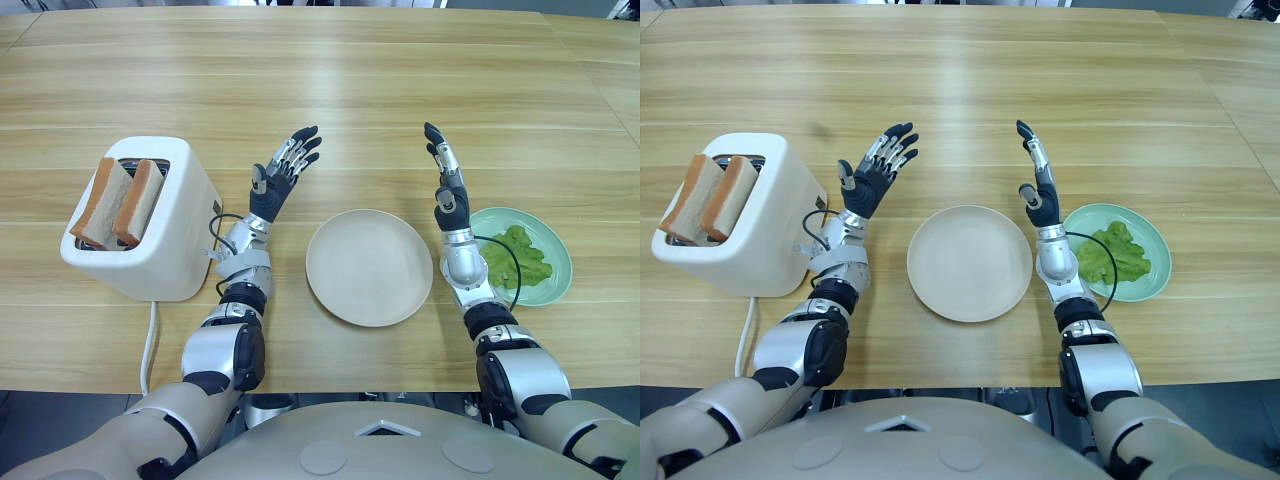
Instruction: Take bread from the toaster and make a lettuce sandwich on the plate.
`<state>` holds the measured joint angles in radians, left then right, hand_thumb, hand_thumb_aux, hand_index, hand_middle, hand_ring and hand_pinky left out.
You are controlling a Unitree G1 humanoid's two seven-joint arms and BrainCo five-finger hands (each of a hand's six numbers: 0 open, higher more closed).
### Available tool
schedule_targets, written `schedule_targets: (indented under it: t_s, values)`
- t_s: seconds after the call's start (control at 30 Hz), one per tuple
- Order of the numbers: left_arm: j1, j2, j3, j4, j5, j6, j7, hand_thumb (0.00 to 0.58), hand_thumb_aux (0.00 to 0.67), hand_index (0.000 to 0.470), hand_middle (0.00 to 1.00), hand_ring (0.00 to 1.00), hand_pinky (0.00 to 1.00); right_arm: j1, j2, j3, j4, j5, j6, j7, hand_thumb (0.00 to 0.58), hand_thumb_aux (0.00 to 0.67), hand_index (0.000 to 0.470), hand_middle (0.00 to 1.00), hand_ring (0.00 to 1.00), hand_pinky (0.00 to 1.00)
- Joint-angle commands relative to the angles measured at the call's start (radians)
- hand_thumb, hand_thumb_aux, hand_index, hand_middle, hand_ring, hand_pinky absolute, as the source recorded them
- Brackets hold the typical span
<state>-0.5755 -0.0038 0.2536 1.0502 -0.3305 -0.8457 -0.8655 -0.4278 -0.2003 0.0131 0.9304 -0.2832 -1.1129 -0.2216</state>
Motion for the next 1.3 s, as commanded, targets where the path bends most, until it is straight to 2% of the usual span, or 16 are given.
schedule_targets:
  t_s: [0.03, 0.47, 0.5, 0.6, 0.67, 0.77, 0.8, 0.87, 0.97, 1.07, 1.13, 1.2, 1.3]
  values:
    - [0.011, 0.001, -0.013, 0.006, 0.011, -0.011, -0.001, 0.000, 0.000, 0.000, 0.00, 0.00, 0.00, 0.008, -0.006, 0.004, -0.003, -0.006, 0.016, 0.001, 0.000, 0.000, 0.000, 0.00, 0.00, 0.00]
    - [0.017, -0.009, -0.016, -0.019, -0.016, 0.012, -0.045, 0.000, 0.000, 0.000, 0.00, 0.00, 0.00, 0.007, -0.004, 0.003, 0.004, -0.007, 0.016, -0.004, 0.000, 0.000, 0.000, 0.00, 0.00, 0.00]
    - [0.031, -0.023, -0.014, -0.068, -0.063, 0.059, -0.093, 0.000, 0.000, 0.000, 0.00, 0.00, 0.00, 0.007, -0.003, 0.004, 0.004, -0.008, 0.016, -0.004, 0.000, 0.000, 0.000, 0.00, 0.00, 0.00]
    - [0.212, -0.070, -0.107, -0.514, -0.345, 0.430, -0.320, 0.000, 0.000, 0.000, 0.00, 0.00, 0.00, 0.007, -0.002, 0.006, 0.004, -0.008, 0.016, -0.003, 0.000, 0.000, 0.000, 0.00, 0.00, 0.00]
    - [0.303, -0.057, -0.163, -0.720, -0.436, 0.582, -0.365, 0.000, 0.000, 0.000, 0.00, 0.00, 0.00, 0.013, -0.001, 0.005, -0.003, -0.010, 0.016, -0.007, 0.000, 0.000, 0.000, 0.00, 0.00, 0.00]
    - [0.375, -0.014, -0.173, -0.916, -0.562, 0.764, -0.364, 0.000, 0.000, 0.000, 0.00, 0.00, 0.00, 0.015, 0.003, 0.007, -0.007, -0.012, 0.017, -0.013, 0.000, 0.000, 0.000, 0.00, 0.00, 0.00]
    - [0.385, 0.014, -0.139, -0.984, -0.689, 0.882, -0.342, 0.000, 0.000, 0.000, 0.00, 0.00, 0.00, 0.014, 0.004, 0.008, -0.004, -0.013, 0.018, -0.015, 0.000, 0.000, 0.000, 0.00, 0.00, 0.00]
    - [0.393, 0.052, -0.081, -1.066, -0.870, 1.037, -0.300, 0.000, 0.000, 0.000, 0.00, 0.00, 0.00, 0.013, 0.007, 0.011, -0.001, -0.017, 0.019, -0.019, 0.000, 0.000, 0.000, 0.00, 0.00, 0.00]
    - [0.403, 0.105, 0.034, -1.174, -1.133, 1.186, -0.224, 0.000, 0.000, 0.000, 0.00, 0.00, 0.00, 0.010, 0.011, 0.013, 0.004, -0.021, 0.021, -0.026, 0.000, 0.000, 0.000, 0.00, 0.00, 0.00]
    - [0.421, 0.148, 0.129, -1.292, -1.265, 1.224, -0.179, 0.000, 0.000, 0.000, 0.00, 0.00, 0.00, 0.005, 0.015, 0.015, 0.011, -0.024, 0.022, -0.029, 0.000, 0.000, 0.000, 0.00, 0.00, 0.00]
    - [0.429, 0.173, 0.187, -1.386, -1.233, 1.178, -0.156, 0.000, 0.000, 0.000, 0.00, 0.00, 0.00, 0.002, 0.017, 0.018, 0.012, -0.029, 0.023, -0.031, 0.000, 0.000, 0.000, 0.00, 0.00, 0.00]
    - [0.473, 0.225, 0.260, -1.505, -1.130, 1.108, -0.216, 0.000, 0.000, 0.000, 0.00, 0.00, 0.00, 0.003, 0.019, 0.017, 0.005, -0.031, 0.023, -0.038, 0.000, 0.000, 0.000, 0.00, 0.00, 0.00]
    - [0.504, 0.314, 0.358, -1.531, -1.149, 1.097, -0.242, 0.000, 0.000, 0.000, 0.00, 0.00, 0.00, 0.006, 0.027, 0.015, 0.004, -0.033, 0.024, -0.053, 0.000, 0.000, 0.000, 0.00, 0.00, 0.00]
